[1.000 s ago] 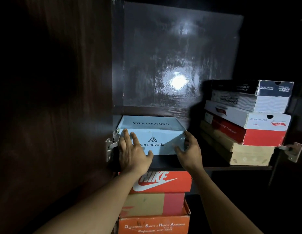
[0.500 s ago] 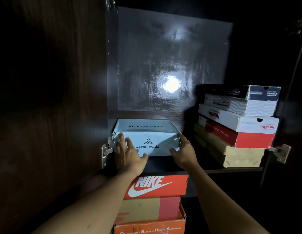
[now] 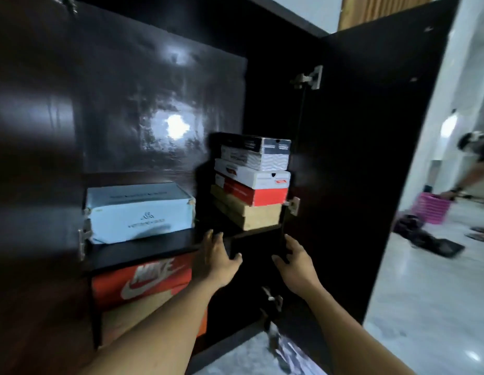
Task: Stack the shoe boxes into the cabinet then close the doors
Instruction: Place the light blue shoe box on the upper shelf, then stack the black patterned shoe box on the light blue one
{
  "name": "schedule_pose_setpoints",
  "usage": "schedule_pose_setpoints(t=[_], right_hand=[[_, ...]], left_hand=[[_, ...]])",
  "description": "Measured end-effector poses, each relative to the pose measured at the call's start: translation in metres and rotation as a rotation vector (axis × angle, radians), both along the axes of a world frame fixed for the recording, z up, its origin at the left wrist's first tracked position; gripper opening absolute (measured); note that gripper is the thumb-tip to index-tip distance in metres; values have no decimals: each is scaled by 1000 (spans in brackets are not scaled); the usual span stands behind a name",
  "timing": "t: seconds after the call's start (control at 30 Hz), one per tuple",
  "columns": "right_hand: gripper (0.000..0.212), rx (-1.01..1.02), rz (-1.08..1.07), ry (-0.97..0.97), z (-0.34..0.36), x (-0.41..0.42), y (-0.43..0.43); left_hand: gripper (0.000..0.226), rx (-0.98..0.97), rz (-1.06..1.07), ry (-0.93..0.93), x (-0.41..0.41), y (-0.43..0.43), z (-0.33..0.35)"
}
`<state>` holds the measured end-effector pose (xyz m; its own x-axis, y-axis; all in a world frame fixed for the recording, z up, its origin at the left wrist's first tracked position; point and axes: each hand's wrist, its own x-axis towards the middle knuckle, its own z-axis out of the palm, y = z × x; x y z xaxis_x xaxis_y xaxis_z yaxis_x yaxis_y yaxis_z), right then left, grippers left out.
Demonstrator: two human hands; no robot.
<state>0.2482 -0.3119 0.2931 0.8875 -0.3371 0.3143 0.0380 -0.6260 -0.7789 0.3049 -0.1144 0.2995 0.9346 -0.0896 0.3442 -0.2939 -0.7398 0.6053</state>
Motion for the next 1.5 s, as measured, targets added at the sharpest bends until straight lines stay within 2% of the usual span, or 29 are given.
schedule_pose_setpoints(t=[0.1,0.3,0.5,0.6,0.7,0.77,0.9,1.0,1.1,1.23,1.27,1.37,1.5], right_hand=[[71,-28,-184,20,-14,-73,-43],[70,7,-488,162,-58,-219,-112],[73,1,-771,337,-115,-347,-150],[75,38,-882,410,-143,-401,-160],[76,91,-972,481,-176,-449,-163],[78,116,-999,518,-199,-478,-165],[90,227,-1019,612,-249,-529,-166],[110,387,-996,657,-284,-558,-157],[128,495,-939,665,-313,-576,-149],[105,564,-859,563,-341,-588,-149],[109,566,-854,528,-347,-589,-149],[132,585,-854,485,-357,-588,-149],[126,568,-845,467,-357,-585,-146]], left_hand=[[77,-62,-185,74,-41,-55,-12],[76,57,-459,117,-143,-141,-46],[75,94,-756,264,-223,-201,-122],[68,134,-881,378,-255,-215,-164],[77,213,-988,486,-279,-219,-215],[87,252,-1026,534,-294,-219,-242],[94,310,-1069,563,-314,-220,-287],[99,308,-1098,629,-325,-213,-320],[120,339,-1161,685,-328,-204,-355],[162,351,-1187,833,-330,-195,-391],[166,370,-1195,833,-332,-194,-395],[165,384,-1222,820,-337,-196,-405],[161,347,-1135,791,-337,-200,-406]])
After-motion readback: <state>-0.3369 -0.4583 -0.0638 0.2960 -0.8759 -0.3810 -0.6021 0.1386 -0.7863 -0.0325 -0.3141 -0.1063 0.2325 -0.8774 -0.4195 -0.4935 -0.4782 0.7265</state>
